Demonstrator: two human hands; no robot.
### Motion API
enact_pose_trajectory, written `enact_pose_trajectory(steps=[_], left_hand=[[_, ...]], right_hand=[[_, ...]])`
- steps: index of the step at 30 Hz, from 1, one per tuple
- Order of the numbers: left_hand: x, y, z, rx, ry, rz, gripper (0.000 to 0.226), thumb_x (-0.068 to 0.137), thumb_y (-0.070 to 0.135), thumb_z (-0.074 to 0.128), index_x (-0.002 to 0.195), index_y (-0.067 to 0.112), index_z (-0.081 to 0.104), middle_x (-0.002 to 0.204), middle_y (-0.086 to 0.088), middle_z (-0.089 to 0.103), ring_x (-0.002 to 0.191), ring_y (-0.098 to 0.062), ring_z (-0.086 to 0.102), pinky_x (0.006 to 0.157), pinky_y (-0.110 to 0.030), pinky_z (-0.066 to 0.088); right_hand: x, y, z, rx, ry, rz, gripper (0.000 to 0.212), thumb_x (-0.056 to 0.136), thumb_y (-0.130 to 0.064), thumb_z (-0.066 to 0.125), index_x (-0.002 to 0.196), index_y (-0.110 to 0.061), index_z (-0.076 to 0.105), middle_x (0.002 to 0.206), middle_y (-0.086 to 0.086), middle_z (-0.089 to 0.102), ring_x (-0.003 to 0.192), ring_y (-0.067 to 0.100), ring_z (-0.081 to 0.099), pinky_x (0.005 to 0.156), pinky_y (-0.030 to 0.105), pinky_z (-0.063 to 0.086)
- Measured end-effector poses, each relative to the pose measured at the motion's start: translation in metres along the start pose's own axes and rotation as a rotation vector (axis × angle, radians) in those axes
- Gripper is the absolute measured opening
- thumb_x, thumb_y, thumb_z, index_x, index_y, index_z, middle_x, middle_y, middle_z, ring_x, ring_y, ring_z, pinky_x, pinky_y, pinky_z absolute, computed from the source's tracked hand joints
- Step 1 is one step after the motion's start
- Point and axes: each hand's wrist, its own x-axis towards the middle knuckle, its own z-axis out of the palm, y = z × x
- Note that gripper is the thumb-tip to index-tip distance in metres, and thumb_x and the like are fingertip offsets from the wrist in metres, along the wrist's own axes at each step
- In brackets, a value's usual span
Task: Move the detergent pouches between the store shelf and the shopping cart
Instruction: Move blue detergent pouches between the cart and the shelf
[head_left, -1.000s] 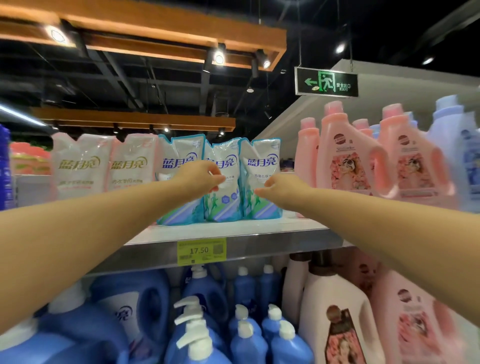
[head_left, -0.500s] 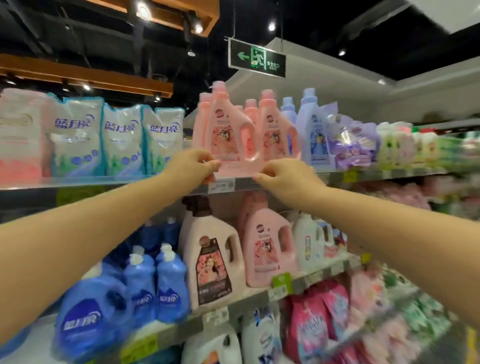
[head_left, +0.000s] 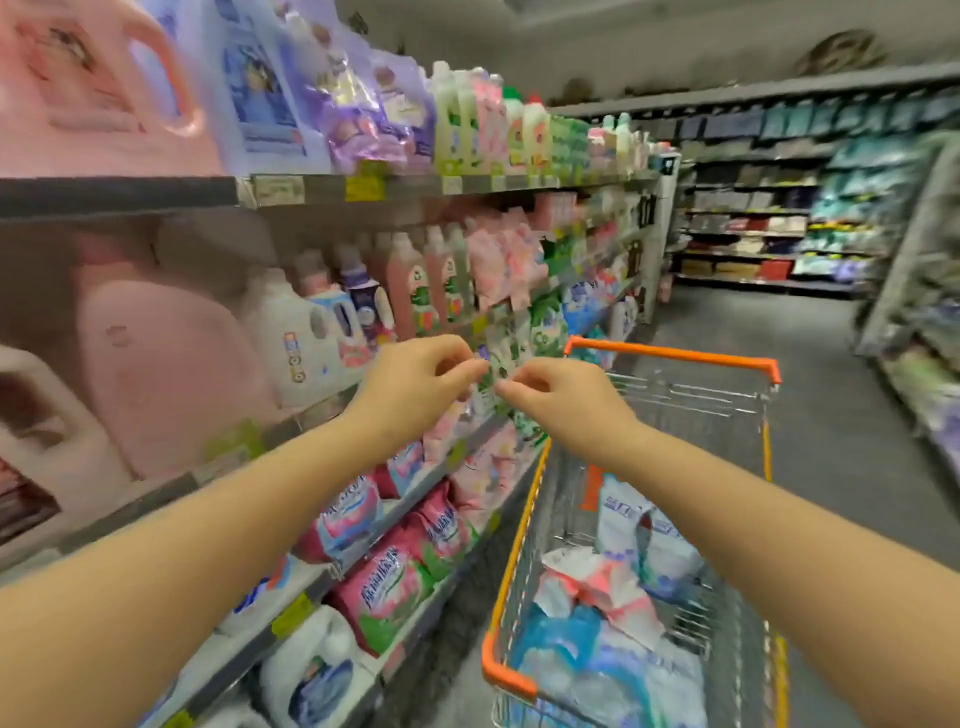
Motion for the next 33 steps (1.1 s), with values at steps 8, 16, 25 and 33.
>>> enact_pose_trajectory(steps=[8, 16, 25, 33], left_hand=[[0.090, -0.015, 0.234, -0.256, -0.332, 0.020, 0.023, 0.090, 0.031, 0.057, 0.069, 0.022, 0.056, 0.064, 0.004, 0.059, 0.068, -0.015, 0.055, 0.067, -0.030, 0.039], [0.132, -0.035, 0.403, -0.315, -0.525, -0.104, 0.020, 0.090, 0.024, 0.056, 0.071, 0.019, 0.056, 0.058, 0.011, 0.055, 0.055, 0.000, 0.050, 0.058, -0.017, 0.035], [0.038, -0.088, 0.527, -0.327, -0.648, -0.622, 0.059, 0.086, 0.024, 0.063, 0.135, 0.011, 0.034, 0.124, -0.012, 0.053, 0.110, -0.027, 0.054, 0.087, -0.029, 0.041], [-0.058, -0.143, 0.570, 0.056, -0.822, -0.891, 0.084, 0.085, 0.032, 0.064, 0.148, 0.012, 0.013, 0.139, -0.027, 0.037, 0.127, -0.040, 0.039, 0.102, -0.043, 0.032]], right_hand=[[0.004, 0.210, 0.019, -0.051, 0.034, 0.453, 0.022, 0.089, -0.045, 0.055, 0.083, -0.026, 0.065, 0.078, -0.007, 0.058, 0.085, 0.016, 0.057, 0.077, 0.033, 0.042], [0.006, 0.354, 0.062, 0.049, 0.012, 0.810, 0.021, 0.090, -0.043, 0.055, 0.080, -0.028, 0.064, 0.076, -0.005, 0.060, 0.082, 0.015, 0.055, 0.080, 0.034, 0.044], [-0.062, 0.445, 0.164, 0.305, -0.087, 1.252, 0.041, 0.095, -0.036, 0.049, 0.127, -0.012, 0.054, 0.127, 0.010, 0.059, 0.116, 0.027, 0.053, 0.084, 0.026, 0.037], [-0.108, 0.461, 0.268, 0.504, -0.235, 1.464, 0.054, 0.094, -0.036, 0.050, 0.141, -0.010, 0.036, 0.136, 0.015, 0.050, 0.124, 0.029, 0.047, 0.097, 0.029, 0.035]])
